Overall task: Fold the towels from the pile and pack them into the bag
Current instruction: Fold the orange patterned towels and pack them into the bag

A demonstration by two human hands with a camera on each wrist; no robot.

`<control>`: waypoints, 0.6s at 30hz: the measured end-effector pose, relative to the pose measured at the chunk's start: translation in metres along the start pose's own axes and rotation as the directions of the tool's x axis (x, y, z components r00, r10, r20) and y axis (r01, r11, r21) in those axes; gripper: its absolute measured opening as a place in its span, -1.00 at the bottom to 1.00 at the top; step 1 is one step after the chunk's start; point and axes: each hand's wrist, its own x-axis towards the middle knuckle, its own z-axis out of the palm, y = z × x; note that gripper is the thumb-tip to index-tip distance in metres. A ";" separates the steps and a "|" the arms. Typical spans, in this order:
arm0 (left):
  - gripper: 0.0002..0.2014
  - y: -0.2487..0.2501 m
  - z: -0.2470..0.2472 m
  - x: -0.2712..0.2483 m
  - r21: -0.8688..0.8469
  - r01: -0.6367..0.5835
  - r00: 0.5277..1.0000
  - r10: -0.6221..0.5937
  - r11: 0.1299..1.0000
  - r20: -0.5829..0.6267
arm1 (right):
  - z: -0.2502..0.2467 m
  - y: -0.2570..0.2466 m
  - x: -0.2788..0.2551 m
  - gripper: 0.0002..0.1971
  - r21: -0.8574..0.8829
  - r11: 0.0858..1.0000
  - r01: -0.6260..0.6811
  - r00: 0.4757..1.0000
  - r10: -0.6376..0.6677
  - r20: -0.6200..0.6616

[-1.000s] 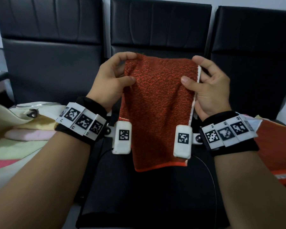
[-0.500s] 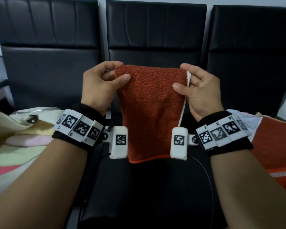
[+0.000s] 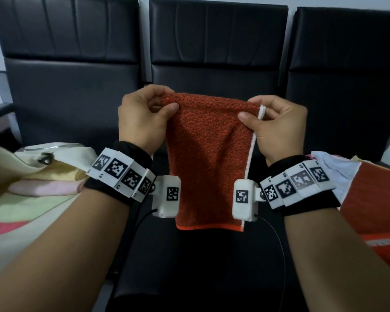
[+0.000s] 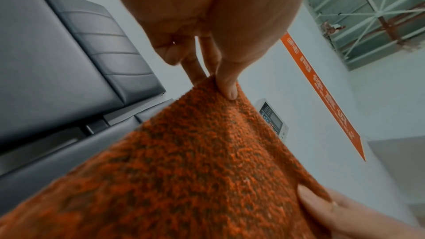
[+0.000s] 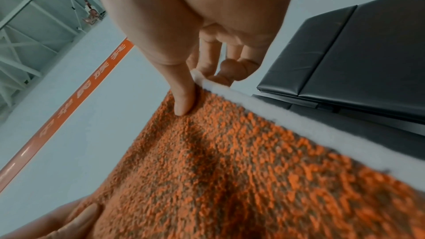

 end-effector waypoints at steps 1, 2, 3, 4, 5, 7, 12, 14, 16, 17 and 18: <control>-0.76 0.001 0.000 -0.001 0.042 -0.007 1.000 0.007 0.999 -0.011 | 0.001 0.002 0.001 -0.77 -0.035 0.999 0.014 1.000 -0.014 -0.015; -0.78 0.002 0.001 -0.003 0.086 -0.016 1.000 0.018 0.996 -0.022 | 0.001 0.003 0.002 -0.79 -0.078 0.997 0.027 0.999 -0.029 -0.032; -0.81 0.003 0.002 -0.004 0.129 -0.024 0.999 0.028 0.991 -0.033 | 0.001 0.005 0.003 -0.80 -0.117 0.992 0.037 0.998 -0.043 -0.048; -0.85 0.004 0.002 -0.004 0.169 -0.031 0.999 0.038 0.985 -0.038 | 0.001 0.006 0.004 -0.80 -0.148 0.988 0.042 0.997 -0.051 -0.061; -0.87 0.004 0.003 -0.004 0.212 -0.039 0.998 0.049 0.976 -0.041 | 0.000 0.007 0.005 -0.79 -0.167 0.985 0.048 0.996 -0.060 -0.067; -0.90 0.003 0.002 -0.005 0.290 -0.037 0.998 0.051 0.956 -0.043 | 0.000 0.009 0.007 -0.81 -0.183 0.982 0.041 0.996 -0.054 -0.066; -0.96 0.005 0.005 -0.006 0.239 0.046 0.999 -0.047 0.970 -0.001 | 0.004 0.009 0.005 -0.87 -0.198 0.980 0.002 1.000 -0.006 -0.019; -0.94 0.008 0.007 -0.007 0.212 0.051 0.998 -0.058 0.976 0.026 | 0.006 0.009 0.004 -0.91 -0.185 0.982 -0.028 0.999 0.035 0.034; -0.88 0.011 0.011 -0.009 0.126 0.096 0.992 -0.105 0.987 0.068 | 0.009 0.007 0.003 -0.91 -0.141 0.987 -0.071 0.993 0.083 0.083; -0.86 0.013 0.013 -0.011 0.056 0.145 0.983 -0.150 0.988 0.110 | 0.011 0.007 0.003 -0.90 -0.117 0.989 -0.091 0.989 0.104 0.103; -0.86 0.014 0.015 -0.012 -0.004 0.188 0.971 -0.185 0.982 0.152 | 0.012 0.007 0.002 -0.88 -0.093 0.989 -0.112 0.985 0.122 0.120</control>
